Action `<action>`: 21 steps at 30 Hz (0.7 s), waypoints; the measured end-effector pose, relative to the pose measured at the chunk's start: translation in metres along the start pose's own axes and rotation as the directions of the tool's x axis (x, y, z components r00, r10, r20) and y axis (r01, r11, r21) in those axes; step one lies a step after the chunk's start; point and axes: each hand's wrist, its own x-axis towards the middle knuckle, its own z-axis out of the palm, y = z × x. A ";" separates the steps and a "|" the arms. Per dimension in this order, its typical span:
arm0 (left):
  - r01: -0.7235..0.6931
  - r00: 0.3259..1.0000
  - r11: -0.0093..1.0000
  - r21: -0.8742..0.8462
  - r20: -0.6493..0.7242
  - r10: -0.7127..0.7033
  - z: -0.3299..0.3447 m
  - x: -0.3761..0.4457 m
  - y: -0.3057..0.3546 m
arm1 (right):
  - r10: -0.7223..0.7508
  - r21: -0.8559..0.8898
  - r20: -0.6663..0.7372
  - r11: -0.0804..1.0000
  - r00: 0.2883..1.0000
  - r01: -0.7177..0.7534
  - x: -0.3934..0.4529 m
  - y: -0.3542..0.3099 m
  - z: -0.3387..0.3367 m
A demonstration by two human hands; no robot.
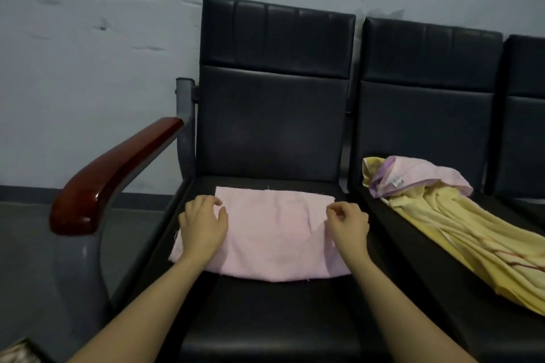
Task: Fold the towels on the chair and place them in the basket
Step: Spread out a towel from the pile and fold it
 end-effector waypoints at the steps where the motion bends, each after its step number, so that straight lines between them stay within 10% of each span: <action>1: -0.044 0.998 0.997 0.062 0.044 0.041 0.005 0.004 0.000 | 0.002 -0.069 0.029 0.998 1.000 0.000 0.002 0.000 0.005; 11: -0.345 0.798 0.871 0.350 0.597 0.076 0.042 0.016 -0.012 | -0.042 -0.385 0.615 0.856 0.787 0.346 0.008 0.015 0.030; 21: -0.351 0.806 0.890 0.292 0.578 0.128 0.015 -0.033 -0.028 | -0.110 -0.352 0.660 0.829 0.743 0.435 -0.035 0.005 0.003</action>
